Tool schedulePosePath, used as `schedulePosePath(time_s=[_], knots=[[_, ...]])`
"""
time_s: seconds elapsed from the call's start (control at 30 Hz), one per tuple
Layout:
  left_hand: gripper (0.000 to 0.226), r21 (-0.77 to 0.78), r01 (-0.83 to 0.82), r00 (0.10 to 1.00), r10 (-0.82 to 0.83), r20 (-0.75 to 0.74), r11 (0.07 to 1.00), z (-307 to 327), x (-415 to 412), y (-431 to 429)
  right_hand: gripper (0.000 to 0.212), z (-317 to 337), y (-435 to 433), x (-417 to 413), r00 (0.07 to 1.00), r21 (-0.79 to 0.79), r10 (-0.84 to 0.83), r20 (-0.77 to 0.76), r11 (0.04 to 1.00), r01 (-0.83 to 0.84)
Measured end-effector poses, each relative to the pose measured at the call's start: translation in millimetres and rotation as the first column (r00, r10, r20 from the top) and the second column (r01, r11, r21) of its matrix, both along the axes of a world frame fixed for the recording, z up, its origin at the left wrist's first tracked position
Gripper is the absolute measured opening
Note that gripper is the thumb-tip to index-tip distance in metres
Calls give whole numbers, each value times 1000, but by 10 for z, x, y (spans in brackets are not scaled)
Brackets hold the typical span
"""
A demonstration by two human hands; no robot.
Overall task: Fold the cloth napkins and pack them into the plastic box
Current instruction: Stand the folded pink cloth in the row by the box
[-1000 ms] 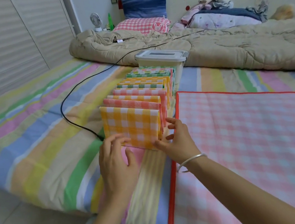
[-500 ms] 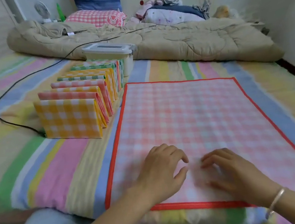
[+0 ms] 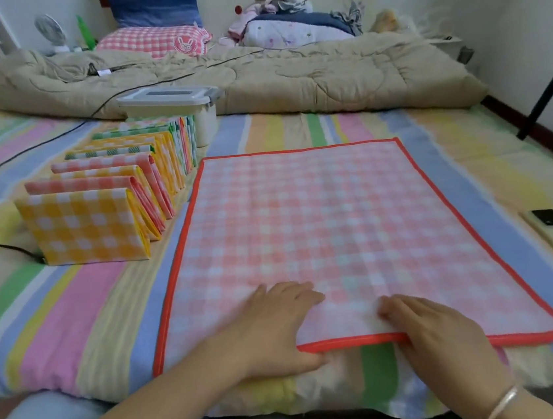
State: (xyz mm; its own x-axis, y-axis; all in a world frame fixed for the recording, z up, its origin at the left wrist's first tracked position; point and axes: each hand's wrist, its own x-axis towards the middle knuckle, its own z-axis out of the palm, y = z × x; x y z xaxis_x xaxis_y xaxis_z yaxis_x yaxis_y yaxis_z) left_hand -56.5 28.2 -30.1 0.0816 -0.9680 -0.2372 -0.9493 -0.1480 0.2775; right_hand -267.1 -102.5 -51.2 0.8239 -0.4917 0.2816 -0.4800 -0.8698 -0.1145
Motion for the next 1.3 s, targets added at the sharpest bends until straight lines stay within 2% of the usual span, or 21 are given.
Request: schedulePosePath(time_s=[0.07, 0.1, 0.17, 0.2, 0.27, 0.37, 0.47, 0.57, 0.63, 0.67, 0.77, 0.87, 0.9, 0.97, 1.07, 1.17, 1.23, 1.3], knots=[[81, -52, -17, 993, 11, -118, 998, 55, 87, -21, 50, 39, 1, 24, 997, -10, -46, -54, 999, 46], [78, -76, -25, 985, 12, -174, 997, 113, 135, -43, 43, 97, -10, 44, 994, -22, -61, -93, 998, 59], [64, -69, -62, 971, 44, -236, 996, 236, 266, -107, 14, 332, -39, 99, 975, -72, -97, -200, 994, 85], [51, -24, -79, 965, 70, -251, 997, 313, 327, -142, 16, 405, -101, 104, 961, 16, -96, -258, 994, 104], [26, 162, -79, 957, 120, -265, 984, 453, 462, -199, 21, 611, -221, 136, 929, 141, -22, -369, 987, 80], [31, 418, -6, 912, 176, -370, 908, 641, 591, -225, 13, 897, -406, 229, 847, 322, 138, -513, 946, 41], [22, 476, 9, 897, 203, -392, 879, 831, 688, -221, 14, 1108, -591, 299, 787, 429, 225, -575, 902, 56], [17, 363, -90, 950, 189, -248, 928, 991, 802, -281, 22, 1208, -793, 428, 811, 413, 191, -554, 908, 68], [19, 164, -155, 988, 157, -1, 974, 1014, 854, -361, 30, 1192, -919, 570, 855, 266, 74, -514, 961, 77], [22, 58, -172, 978, 164, 128, 983, 990, 869, -409, 32, 1173, -961, 649, 877, 169, 7, -481, 982, 85], [21, -144, -185, 892, 228, 390, 972, 817, 919, -520, 27, 1036, -1052, 877, 915, -28, -133, -380, 991, 133], [29, -398, -34, 757, 284, 589, 917, 530, 961, -510, 28, 835, -1174, 1038, 908, -78, -210, -362, 978, 195], [31, -477, 10, 759, 304, 575, 879, 450, 940, -477, 30, 765, -1220, 1073, 904, -90, -229, -361, 973, 211], [31, -576, 47, 840, 279, 465, 816, 230, 852, -392, 33, 625, -1295, 1120, 900, -115, -259, -351, 966, 233], [47, -473, -105, 931, 254, 263, 875, -157, 698, -271, 35, 468, -1364, 1169, 908, -107, -277, -316, 961, 256], [65, -330, -244, 930, 316, 186, 912, -386, 685, -211, 40, 350, -1425, 1201, 905, -33, -271, -327, 961, 275], [85, -323, -286, 922, 351, 165, 902, -487, 691, -204, 45, 272, -1459, 1207, 909, 6, -265, -321, 959, 282], [88, -336, -294, 915, 365, 171, 895, -560, 667, -202, 46, 214, -1479, 1199, 919, 39, -263, -293, 957, 287]])
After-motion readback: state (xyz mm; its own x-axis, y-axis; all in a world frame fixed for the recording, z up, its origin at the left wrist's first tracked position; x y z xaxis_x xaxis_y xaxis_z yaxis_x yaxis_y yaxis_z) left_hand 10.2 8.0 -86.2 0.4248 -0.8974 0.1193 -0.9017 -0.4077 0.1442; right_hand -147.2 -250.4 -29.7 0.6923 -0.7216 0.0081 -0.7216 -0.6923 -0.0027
